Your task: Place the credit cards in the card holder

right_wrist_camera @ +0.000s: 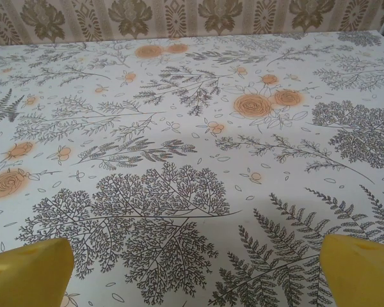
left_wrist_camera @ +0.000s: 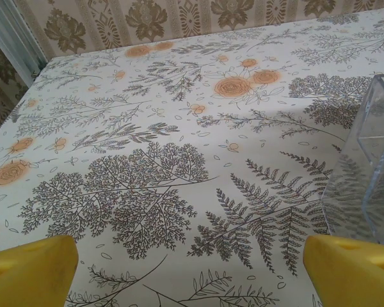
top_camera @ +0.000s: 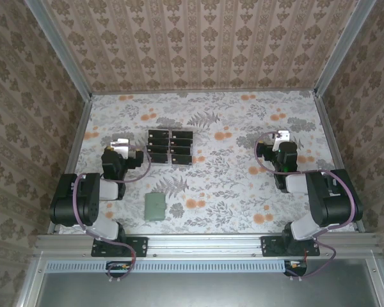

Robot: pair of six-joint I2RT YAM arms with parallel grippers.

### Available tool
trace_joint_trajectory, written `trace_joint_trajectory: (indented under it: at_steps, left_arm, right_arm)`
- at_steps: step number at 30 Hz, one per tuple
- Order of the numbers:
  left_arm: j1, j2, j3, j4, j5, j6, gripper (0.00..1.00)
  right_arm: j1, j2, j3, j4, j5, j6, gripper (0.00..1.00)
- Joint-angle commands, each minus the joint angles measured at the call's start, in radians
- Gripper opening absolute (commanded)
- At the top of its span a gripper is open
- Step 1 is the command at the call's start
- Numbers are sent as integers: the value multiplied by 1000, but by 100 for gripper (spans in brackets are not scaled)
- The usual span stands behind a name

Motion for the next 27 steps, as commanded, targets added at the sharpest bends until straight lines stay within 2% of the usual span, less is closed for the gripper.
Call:
trace_joint_trajectory:
  at_steps: [1, 8, 14, 19, 23, 27]
  left_arm:
    - [9, -4, 11, 32, 20, 16, 100]
    - [9, -2, 28, 2, 11, 13, 100]
    - [9, 1, 91, -110, -63, -12, 100]
    - [9, 1, 91, -110, -55, -9, 100]
    - [20, -2, 81, -95, 34, 8, 100]
    - [19, -3, 73, -80, 37, 14, 100]
  right_arm:
    - [-4, -1, 11, 3, -24, -15, 100]
    - [-4, -2, 10, 3, -25, -15, 100]
    - [-6, -1, 13, 2, -24, -15, 100]
    - [-6, -1, 13, 1, -25, -15, 100]
    - [-6, -2, 11, 2, -26, -13, 100]
    - [-6, -4, 7, 7, -27, -15, 100]
